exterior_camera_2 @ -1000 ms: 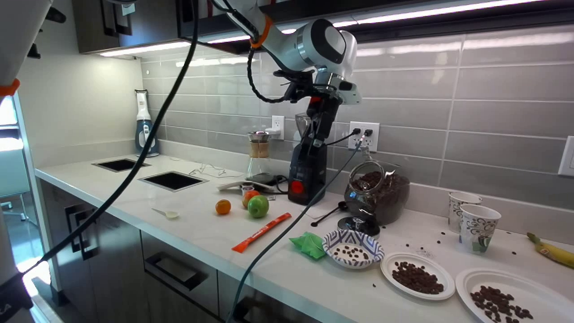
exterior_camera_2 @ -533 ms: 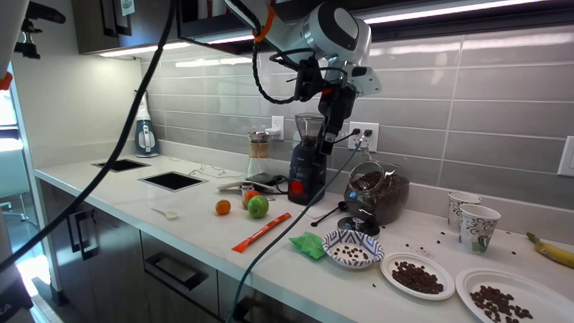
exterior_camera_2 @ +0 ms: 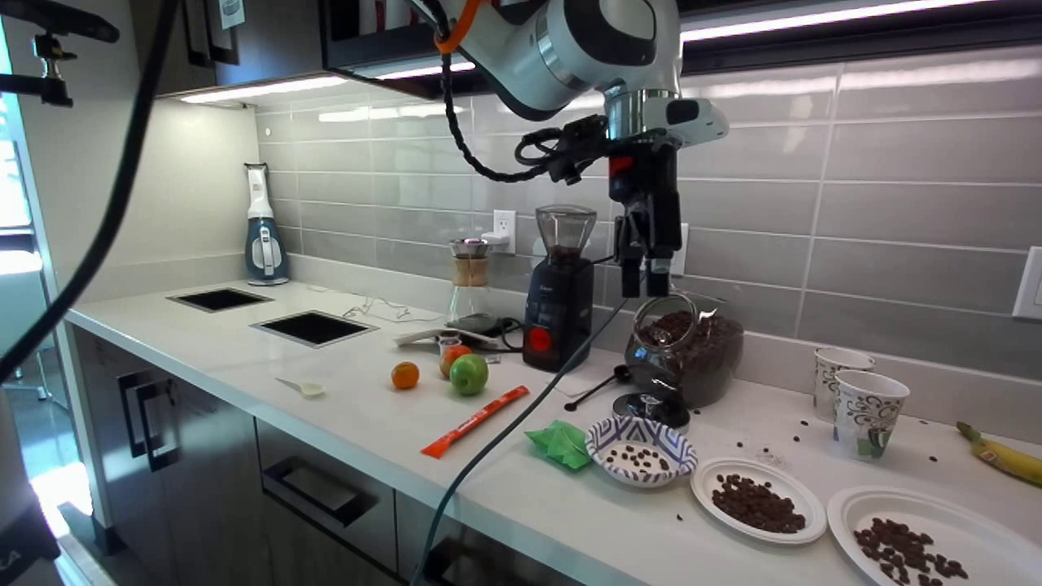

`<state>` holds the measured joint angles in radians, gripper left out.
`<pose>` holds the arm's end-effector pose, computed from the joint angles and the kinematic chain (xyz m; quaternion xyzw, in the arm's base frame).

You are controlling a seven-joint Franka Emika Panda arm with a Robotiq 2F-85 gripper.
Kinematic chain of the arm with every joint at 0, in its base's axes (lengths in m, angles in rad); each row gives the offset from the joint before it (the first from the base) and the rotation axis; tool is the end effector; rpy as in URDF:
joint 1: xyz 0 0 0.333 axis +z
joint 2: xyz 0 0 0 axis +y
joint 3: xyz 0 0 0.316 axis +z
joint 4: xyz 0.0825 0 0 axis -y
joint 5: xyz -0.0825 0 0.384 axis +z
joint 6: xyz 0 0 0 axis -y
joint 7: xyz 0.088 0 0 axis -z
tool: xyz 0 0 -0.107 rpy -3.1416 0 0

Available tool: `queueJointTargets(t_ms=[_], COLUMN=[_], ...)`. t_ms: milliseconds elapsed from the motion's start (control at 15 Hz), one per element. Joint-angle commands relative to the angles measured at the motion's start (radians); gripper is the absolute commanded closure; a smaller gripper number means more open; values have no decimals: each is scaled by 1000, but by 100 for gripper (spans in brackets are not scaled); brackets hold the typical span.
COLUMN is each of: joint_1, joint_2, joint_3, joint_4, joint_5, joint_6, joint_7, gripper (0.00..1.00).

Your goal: Use the black spoon to place some coffee beans from the glass container on the white plate on the left.

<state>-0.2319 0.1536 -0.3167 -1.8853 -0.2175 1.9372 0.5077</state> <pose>0.4961 -0.3130 0.4241 0.8776 -0.4608 -0.0501 0.1221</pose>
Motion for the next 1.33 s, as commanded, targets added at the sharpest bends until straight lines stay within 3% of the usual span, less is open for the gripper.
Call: queueJointTargets(t_ms=[0, 267, 533, 1067, 1267], joint_1=[-44, -82, -105, -106, -119], joint_2=[-70, -68, -45, -24, -5], joint_3=[2, 5, 9, 2, 13], joint_4=[-119, -140, -109, -114, -108], joint_5=[57, 167, 301, 168, 191], joint_6=[208, 301, 259, 374, 411], joint_7=[-163, -395, -633, -773, -911], gripper=[0, 0, 0, 0, 0])
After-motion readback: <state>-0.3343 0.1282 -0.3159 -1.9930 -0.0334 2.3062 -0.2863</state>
